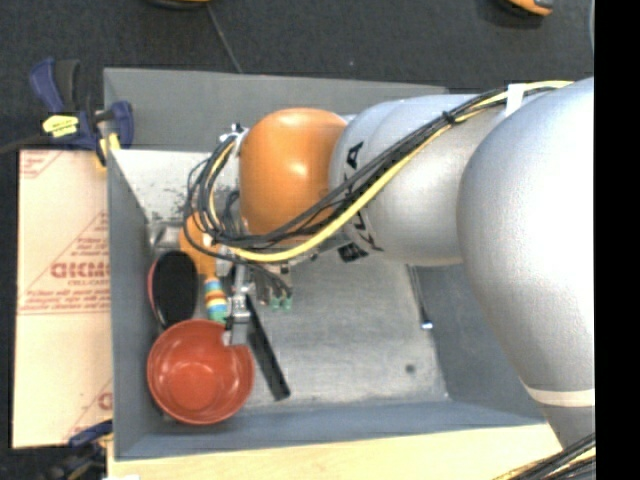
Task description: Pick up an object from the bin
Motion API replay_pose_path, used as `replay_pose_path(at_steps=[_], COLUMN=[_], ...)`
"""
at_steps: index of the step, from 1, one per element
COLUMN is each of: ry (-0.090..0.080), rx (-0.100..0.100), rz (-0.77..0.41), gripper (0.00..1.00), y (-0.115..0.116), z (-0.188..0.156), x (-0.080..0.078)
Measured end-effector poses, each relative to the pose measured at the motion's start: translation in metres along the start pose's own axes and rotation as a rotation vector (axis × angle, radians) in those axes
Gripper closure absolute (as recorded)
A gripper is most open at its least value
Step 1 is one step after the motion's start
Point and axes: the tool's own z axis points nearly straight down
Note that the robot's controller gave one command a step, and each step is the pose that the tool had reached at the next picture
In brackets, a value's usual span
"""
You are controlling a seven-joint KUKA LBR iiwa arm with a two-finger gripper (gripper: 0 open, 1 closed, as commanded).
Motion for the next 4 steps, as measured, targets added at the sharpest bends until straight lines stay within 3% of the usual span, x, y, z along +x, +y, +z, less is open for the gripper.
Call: replay_pose_path(at_steps=[1,2,3,4], ry=[-0.008,-0.011,-0.017,-0.018], rx=[-0.002,0.0,0.001,0.0], rz=[0.004,-0.311,-0.63,-0.829], gripper=[0.0,0.0,0.0,0.0], y=[-0.001,0.015,0.01,0.022], z=[-0.005,0.039,0.086,0.085], x=[-0.002,0.014,0.044,0.059])
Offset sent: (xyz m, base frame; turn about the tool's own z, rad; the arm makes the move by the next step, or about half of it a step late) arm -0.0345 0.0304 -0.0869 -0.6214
